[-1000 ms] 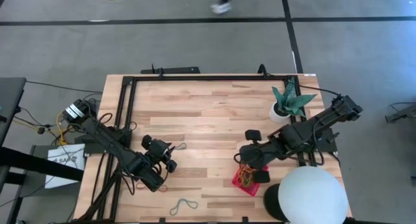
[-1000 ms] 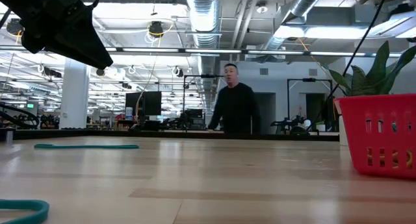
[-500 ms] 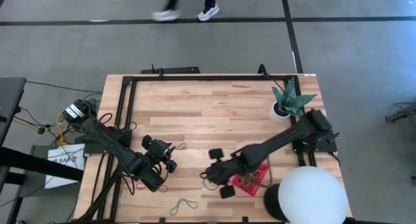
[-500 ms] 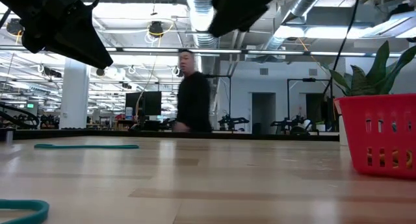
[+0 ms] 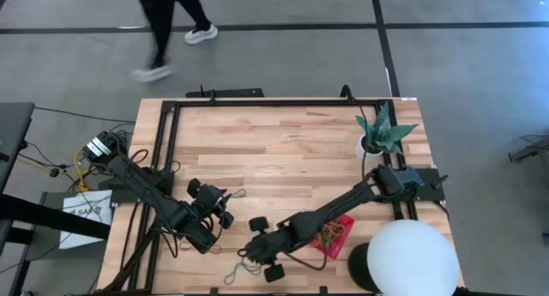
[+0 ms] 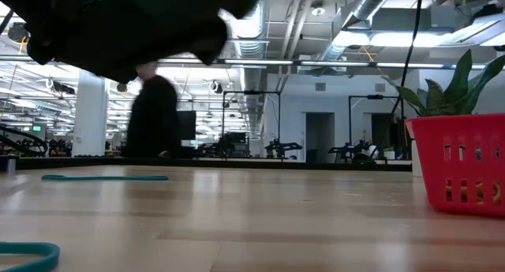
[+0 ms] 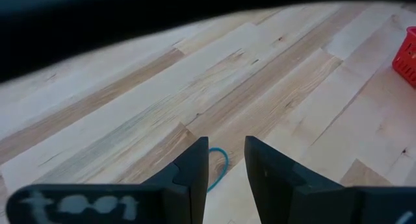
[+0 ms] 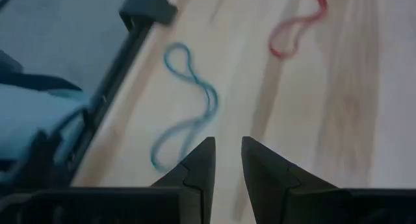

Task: Pick and place items into bin
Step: Put the blue rubber band into the red bin

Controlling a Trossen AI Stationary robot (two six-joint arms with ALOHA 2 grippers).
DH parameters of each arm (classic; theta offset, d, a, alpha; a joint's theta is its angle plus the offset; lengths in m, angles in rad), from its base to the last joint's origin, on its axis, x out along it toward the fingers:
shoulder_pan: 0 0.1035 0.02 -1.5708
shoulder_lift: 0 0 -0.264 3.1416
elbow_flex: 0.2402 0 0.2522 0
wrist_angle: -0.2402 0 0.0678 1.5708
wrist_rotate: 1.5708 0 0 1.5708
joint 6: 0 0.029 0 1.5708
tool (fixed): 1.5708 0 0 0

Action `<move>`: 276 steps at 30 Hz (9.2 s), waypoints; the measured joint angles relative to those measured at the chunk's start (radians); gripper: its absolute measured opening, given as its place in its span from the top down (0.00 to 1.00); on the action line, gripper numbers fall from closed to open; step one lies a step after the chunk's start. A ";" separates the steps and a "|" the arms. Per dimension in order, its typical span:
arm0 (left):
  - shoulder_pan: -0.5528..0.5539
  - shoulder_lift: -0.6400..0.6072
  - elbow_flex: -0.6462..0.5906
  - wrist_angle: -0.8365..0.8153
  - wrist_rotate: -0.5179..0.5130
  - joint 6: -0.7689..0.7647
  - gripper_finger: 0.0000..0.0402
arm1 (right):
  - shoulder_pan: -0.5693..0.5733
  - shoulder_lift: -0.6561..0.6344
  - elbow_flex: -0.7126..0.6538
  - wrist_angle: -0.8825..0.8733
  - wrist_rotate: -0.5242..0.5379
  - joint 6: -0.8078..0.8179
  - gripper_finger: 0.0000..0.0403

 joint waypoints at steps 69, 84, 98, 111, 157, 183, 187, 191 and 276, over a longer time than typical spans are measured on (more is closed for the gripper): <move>-0.002 0.045 -0.091 0.272 0.027 0.026 0.77 | 0.016 0.191 0.104 0.013 0.020 0.010 0.99; -0.002 0.045 -0.091 0.289 0.029 0.026 0.77 | 0.029 -0.168 0.102 -0.731 0.307 0.217 1.00; -0.002 0.045 -0.091 0.308 0.037 0.042 0.77 | 0.085 -0.219 -0.046 -1.114 0.267 0.530 1.00; -0.002 0.044 -0.091 0.318 0.037 0.053 0.77 | 0.122 -0.230 -0.182 -1.022 -0.022 0.497 1.00; -0.002 0.044 -0.091 0.331 0.037 0.061 0.77 | 0.091 -0.230 -0.182 -0.857 -0.051 0.358 0.86; 0.070 0.044 -0.091 0.217 0.263 0.069 0.77 | -0.093 -0.580 -0.246 -0.479 0.148 -0.189 0.78; 0.108 0.044 -0.091 0.150 0.380 0.148 0.77 | -0.192 -0.702 -0.397 -0.239 -0.059 -0.214 0.78; 0.117 0.044 -0.091 0.149 0.354 0.289 0.77 | -0.262 -0.785 -0.589 -0.041 -0.082 -0.151 0.78; 0.344 0.782 0.870 0.842 0.593 1.125 1.00 | -0.294 -0.873 -0.967 0.710 -0.114 0.195 0.78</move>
